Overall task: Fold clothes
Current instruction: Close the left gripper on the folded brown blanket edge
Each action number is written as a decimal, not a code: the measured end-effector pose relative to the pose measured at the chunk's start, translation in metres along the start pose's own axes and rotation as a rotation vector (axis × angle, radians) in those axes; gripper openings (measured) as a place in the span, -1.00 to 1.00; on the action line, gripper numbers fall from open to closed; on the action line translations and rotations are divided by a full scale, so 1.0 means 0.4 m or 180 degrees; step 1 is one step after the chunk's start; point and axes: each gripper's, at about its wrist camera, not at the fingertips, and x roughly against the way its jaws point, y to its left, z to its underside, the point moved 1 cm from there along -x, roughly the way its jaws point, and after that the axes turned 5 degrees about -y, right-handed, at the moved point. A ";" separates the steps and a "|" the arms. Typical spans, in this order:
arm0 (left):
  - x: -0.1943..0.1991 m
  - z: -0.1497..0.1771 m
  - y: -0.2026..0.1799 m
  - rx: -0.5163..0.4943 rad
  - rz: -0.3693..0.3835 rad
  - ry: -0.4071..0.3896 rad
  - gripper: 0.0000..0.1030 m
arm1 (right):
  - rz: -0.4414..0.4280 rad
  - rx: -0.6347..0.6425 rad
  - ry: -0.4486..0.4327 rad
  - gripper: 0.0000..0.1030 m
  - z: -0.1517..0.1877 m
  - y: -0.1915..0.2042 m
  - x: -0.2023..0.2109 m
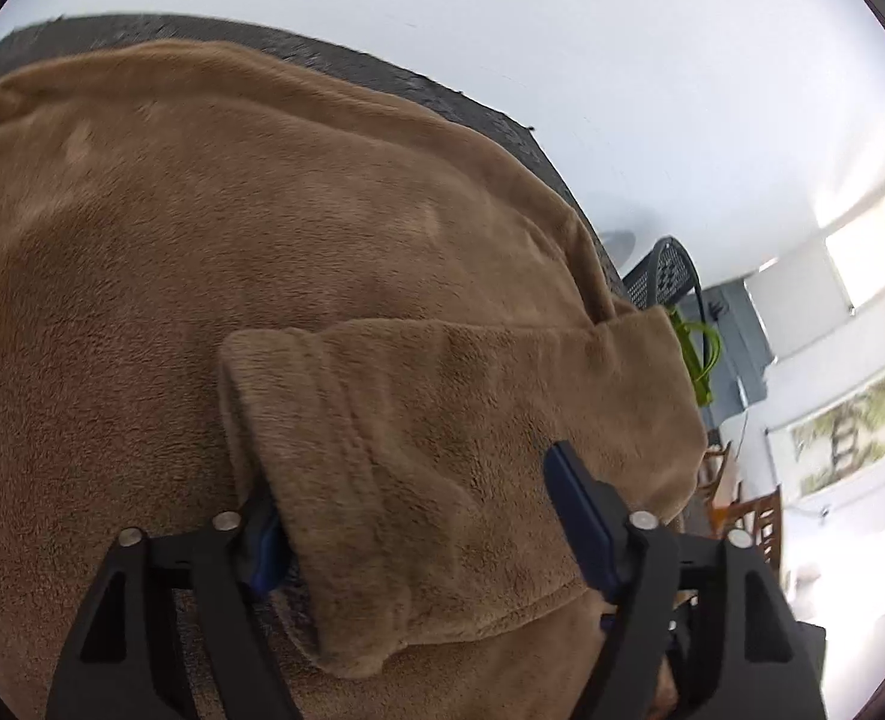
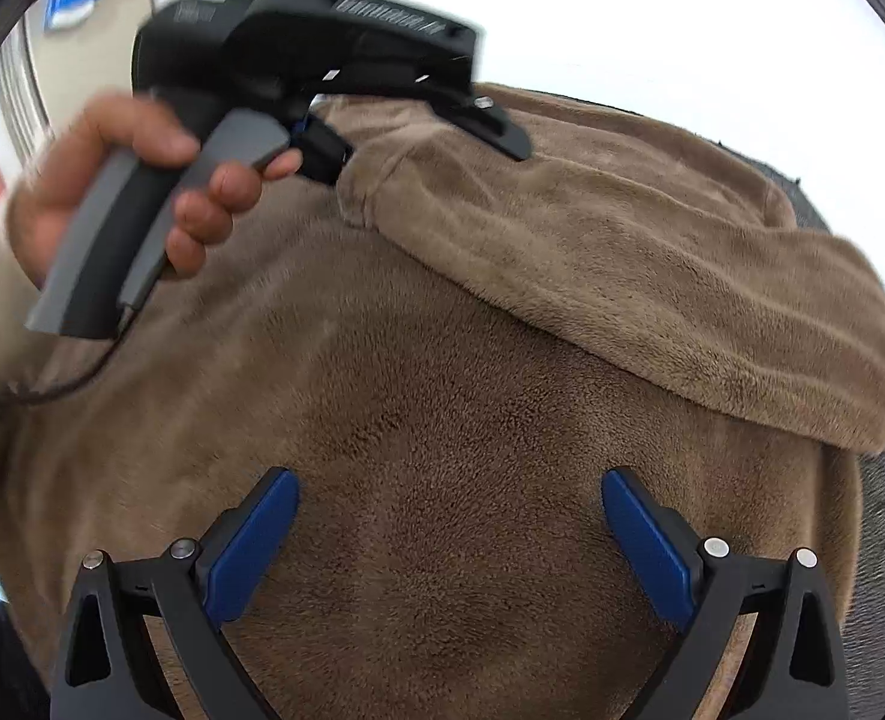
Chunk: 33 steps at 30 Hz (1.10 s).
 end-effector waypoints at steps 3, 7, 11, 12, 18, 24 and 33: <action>-0.012 -0.002 -0.009 -0.0038 -0.0033 -0.0015 0.62 | 0.0019 0.0019 0.0009 0.99 0.005 -0.003 0.003; -0.018 -0.003 -0.013 -0.0050 0.0031 -0.0032 0.71 | 0.0028 0.0027 0.0014 0.99 0.008 -0.005 0.006; -0.023 0.003 -0.022 -0.0162 0.0072 -0.0059 0.81 | 0.0027 0.0028 0.0026 0.99 0.005 -0.006 0.002; -0.025 0.005 -0.027 -0.0203 0.0073 -0.0064 0.85 | 0.0024 0.0026 0.0026 0.99 0.005 -0.007 0.002; -0.044 0.016 -0.065 -0.0475 -0.0104 -0.0052 0.99 | 0.0029 0.0030 0.0022 0.99 0.010 -0.011 0.006; -0.055 0.023 -0.085 -0.0624 -0.0283 -0.0035 0.95 | 0.0021 0.0023 0.0012 0.99 0.017 -0.017 0.011; -0.013 0.013 -0.051 -0.0461 -0.0584 -0.0132 -0.53 | 0.0014 0.0017 0.0000 0.99 0.027 -0.026 0.020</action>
